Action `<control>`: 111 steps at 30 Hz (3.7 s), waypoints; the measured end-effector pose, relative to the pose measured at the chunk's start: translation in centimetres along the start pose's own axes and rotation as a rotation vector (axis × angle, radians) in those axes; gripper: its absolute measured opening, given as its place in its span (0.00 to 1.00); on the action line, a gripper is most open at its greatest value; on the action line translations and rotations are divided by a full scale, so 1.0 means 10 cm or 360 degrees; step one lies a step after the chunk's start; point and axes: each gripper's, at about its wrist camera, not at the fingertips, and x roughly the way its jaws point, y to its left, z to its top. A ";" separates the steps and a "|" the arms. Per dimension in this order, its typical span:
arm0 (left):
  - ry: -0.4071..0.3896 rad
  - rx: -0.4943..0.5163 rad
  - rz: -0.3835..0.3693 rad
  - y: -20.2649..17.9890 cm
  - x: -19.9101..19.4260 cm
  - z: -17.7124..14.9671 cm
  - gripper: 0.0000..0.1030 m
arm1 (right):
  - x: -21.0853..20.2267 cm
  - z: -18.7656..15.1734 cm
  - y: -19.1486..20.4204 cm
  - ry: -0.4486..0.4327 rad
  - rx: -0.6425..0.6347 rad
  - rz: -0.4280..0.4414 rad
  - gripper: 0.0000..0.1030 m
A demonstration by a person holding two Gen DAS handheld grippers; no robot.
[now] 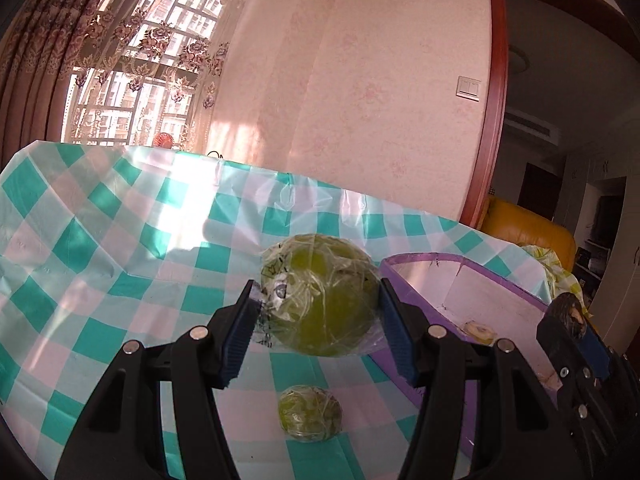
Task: Organize fruits
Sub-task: 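Carry the green fruit and dark item over the purple box with both tools, then open both tools to drop the green fruit and dark item into the box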
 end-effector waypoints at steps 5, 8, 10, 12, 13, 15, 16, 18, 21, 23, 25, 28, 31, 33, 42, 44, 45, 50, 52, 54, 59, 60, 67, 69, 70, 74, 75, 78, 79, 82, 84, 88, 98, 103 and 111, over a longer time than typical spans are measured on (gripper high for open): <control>0.0009 0.0155 -0.0137 -0.45 0.14 -0.02 0.58 | 0.06 0.03 -0.29 -0.0008 0.0092 -0.0094 0.37; 0.0022 0.0222 -0.0202 -0.69 0.26 -0.04 0.58 | 0.13 0.03 -0.46 0.0016 0.0151 -0.0141 0.37; 0.0032 0.0248 -0.0231 -0.83 0.33 -0.05 0.58 | 0.13 0.02 -0.56 0.0013 0.0177 -0.0181 0.37; 0.0039 0.0265 -0.0263 -0.95 0.40 -0.06 0.58 | 0.15 0.02 -0.66 0.0020 0.0198 -0.0214 0.37; 0.0042 0.0279 -0.0269 -1.01 0.43 -0.07 0.58 | 0.17 0.01 -0.70 0.0024 0.0211 -0.0231 0.37; 0.0050 0.0307 -0.0296 -1.11 0.49 -0.09 0.58 | 0.22 -0.01 -0.77 0.0052 0.0229 -0.0254 0.37; 0.0059 0.0329 -0.0304 -1.17 0.52 -0.10 0.58 | 0.25 -0.02 -0.81 0.0067 0.0240 -0.0263 0.37; 0.0071 0.0362 -0.0323 -1.24 0.58 -0.12 0.58 | 0.29 -0.03 -0.89 0.0089 0.0260 -0.0282 0.37; 0.0097 0.0394 -0.0369 -1.34 0.70 -0.13 0.58 | 0.36 -0.04 -0.98 0.0125 0.0274 -0.0298 0.37; 0.0113 0.0437 -0.0375 -1.40 0.78 -0.15 0.58 | 0.40 -0.05 -1.03 0.0154 0.0275 -0.0310 0.37; 0.0132 0.0460 -0.0394 -1.45 0.85 -0.16 0.58 | 0.47 -0.05 -1.08 0.0181 0.0270 -0.0322 0.37; 0.0183 0.0512 -0.0431 -1.52 0.97 -0.19 0.58 | 0.56 -0.05 -1.15 0.0240 0.0254 -0.0329 0.37; 0.0214 0.0550 -0.0461 -1.59 1.06 -0.20 0.58 | 0.66 -0.05 -1.19 0.0310 0.0224 -0.0319 0.38; 0.0239 0.0556 -0.0464 -1.62 1.12 -0.21 0.57 | 0.74 -0.06 -1.23 0.0371 0.0228 -0.0302 0.38; 0.0397 0.0631 -0.0428 -1.68 1.30 -0.29 0.58 | 0.96 -0.14 -1.29 0.0601 0.0176 -0.0264 0.37; 0.0437 0.0655 -0.0420 -1.70 1.33 -0.30 0.57 | 0.98 -0.14 -1.28 0.0631 0.0153 -0.0272 0.38; 0.0462 0.0672 -0.0406 -1.71 1.36 -0.29 0.57 | 1.00 -0.14 -1.28 0.0651 0.0143 -0.0266 0.38; 0.0602 0.0755 -0.0347 -1.75 1.46 -0.31 0.57 | 1.09 -0.15 -1.25 0.0761 0.0071 -0.0273 0.38; 0.0658 0.0789 -0.0320 -1.77 1.49 -0.32 0.57 | 1.13 -0.16 -1.25 0.0816 0.0045 -0.0264 0.38; 0.0723 0.0829 -0.0288 -1.79 1.53 -0.33 0.58 | 1.17 -0.17 -1.25 0.0871 0.0032 -0.0246 0.38; 0.0841 0.0964 -0.0213 -1.86 1.60 -0.39 0.58 | 1.25 -0.21 -1.19 0.1018 -0.0086 -0.0257 0.38; 0.0853 0.0983 -0.0206 -1.87 1.61 -0.40 0.58 | 1.26 -0.22 -1.18 0.1049 -0.0107 -0.0249 0.38; 0.0971 0.1109 -0.0167 -1.94 1.68 -0.45 0.58 | 1.37 -0.26 -1.14 0.1222 -0.0217 -0.0175 0.38; 0.1036 0.1162 -0.0170 -1.96 1.70 -0.47 0.58 | 1.38 -0.28 -1.12 0.1258 -0.0244 -0.0159 0.38; 0.1064 0.1184 -0.0170 -1.97 1.72 -0.49 0.58 | 1.39 -0.28 -1.12 0.1276 -0.0255 -0.0148 0.38; 0.1197 0.1266 -0.0169 -1.98 1.76 -0.55 0.58 | 1.45 -0.31 -1.10 0.1363 -0.0302 -0.0122 0.38; 0.1236 0.1278 -0.0170 -1.98 1.78 -0.56 0.58 | 1.45 -0.32 -1.09 0.1387 -0.0312 -0.0110 0.38; 0.1328 0.1285 -0.0189 -1.97 1.82 -0.59 0.58 | 1.48 -0.34 -1.07 0.1449 -0.0359 -0.0079 0.39; 0.1351 0.1301 -0.0182 -1.97 1.83 -0.60 0.58 | 1.48 -0.35 -1.06 0.1464 -0.0363 -0.0073 0.39; 0.1419 0.1338 -0.0168 -1.96 1.85 -0.63 0.58 | 1.49 -0.36 -1.06 0.1502 -0.0373 -0.0056 0.42; 0.1460 0.1359 -0.0172 -1.95 1.86 -0.65 0.58 | 1.50 -0.37 -1.04 0.1533 -0.0387 -0.0050 0.43; 0.1531 0.1416 -0.0166 -1.95 1.86 -0.70 0.58 | 1.52 -0.38 -1.02 0.1586 -0.0422 -0.0037 0.47; 0.1544 0.1433 -0.0158 -1.94 1.83 -0.70 0.57 | 1.53 -0.39 -1.00 0.1633 -0.0439 -0.0034 0.65; 0.1514 0.1424 -0.0160 -1.96 1.89 -0.70 0.58 | 1.52 -0.39 -1.01 0.1620 -0.0437 -0.0038 0.66; 0.1401 0.1412 -0.0168 -1.99 1.85 -0.64 0.61 | 1.45 -0.36 -1.03 0.1568 -0.0415 -0.0067 0.67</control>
